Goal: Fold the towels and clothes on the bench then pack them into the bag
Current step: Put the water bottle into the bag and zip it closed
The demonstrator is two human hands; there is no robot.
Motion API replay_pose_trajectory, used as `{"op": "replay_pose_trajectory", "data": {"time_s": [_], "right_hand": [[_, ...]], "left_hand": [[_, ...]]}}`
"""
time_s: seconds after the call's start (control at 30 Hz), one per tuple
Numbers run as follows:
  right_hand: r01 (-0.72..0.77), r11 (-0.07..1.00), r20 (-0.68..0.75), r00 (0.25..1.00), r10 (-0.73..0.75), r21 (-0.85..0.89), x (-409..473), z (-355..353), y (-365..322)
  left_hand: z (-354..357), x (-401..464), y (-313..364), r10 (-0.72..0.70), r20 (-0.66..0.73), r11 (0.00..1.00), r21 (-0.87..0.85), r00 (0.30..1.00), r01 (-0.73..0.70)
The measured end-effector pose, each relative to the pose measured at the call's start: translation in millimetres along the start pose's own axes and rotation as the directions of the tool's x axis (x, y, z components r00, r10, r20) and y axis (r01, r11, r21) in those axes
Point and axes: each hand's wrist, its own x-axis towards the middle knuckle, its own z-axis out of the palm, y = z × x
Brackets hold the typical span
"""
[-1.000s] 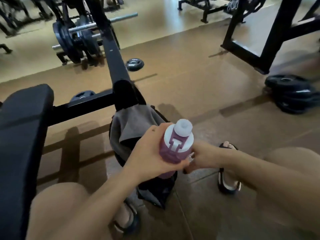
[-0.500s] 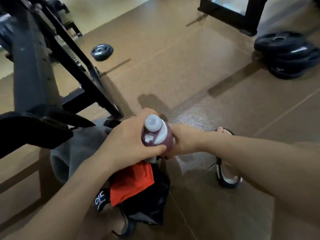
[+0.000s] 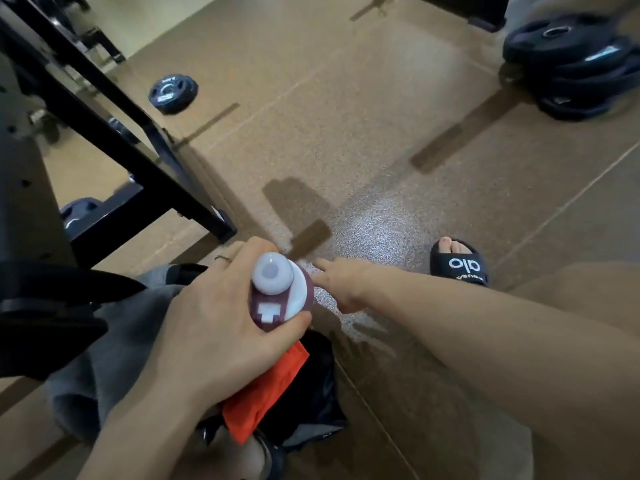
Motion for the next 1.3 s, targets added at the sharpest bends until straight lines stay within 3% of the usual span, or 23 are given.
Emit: {"op": "replay_pose_trajectory", "data": {"time_s": [0.17, 0.3, 0.37, 0.57, 0.8, 1.1, 1.3], "right_hand": [[0.045, 0.988, -0.027, 0.998, -0.050, -0.149, 4.0, 13.1, -15.1], [0.110, 0.955, -0.142, 0.978, -0.153, -0.275, 4.8, 16.8, -18.3], [0.140, 0.925, -0.135, 0.971, -0.198, -0.353, 5.9, 19.2, -19.9], [0.054, 0.881, -0.069, 0.993, -0.098, -0.470, 3.3, 39.7, -9.9], [0.050, 0.900, -0.229, 0.960, -0.164, -0.432, 20.0, 33.6, -18.0], [-0.187, 0.885, -0.185, 0.976, 0.117, -0.426, 31.3, 20.2, -19.1], [-0.036, 0.908, -0.227, 0.972, -0.066, -0.417, 8.8, 32.2, 1.7]], "left_hand": [[-13.6, -6.8, -11.2, 0.057, 0.126, 0.996, -0.077, 0.990, -0.048], [-18.7, -8.8, -11.8, 0.136, 0.135, 0.983, -0.143, 0.982, -0.116], [-17.9, -8.6, -10.5, 0.164, 0.140, 0.978, -0.155, 0.977, -0.142], [-16.0, -5.3, -9.1, 0.197, 0.135, 0.973, -0.146, 0.971, -0.177], [-17.3, -4.5, -5.3, 0.175, 0.148, 0.979, -0.133, 0.973, -0.156], [-16.3, -4.3, -12.0, 0.177, 0.151, 0.977, -0.147, 0.973, -0.155], [-15.5, -2.9, -5.6, 0.212, 0.128, 0.969, -0.157, 0.969, -0.192]]}}
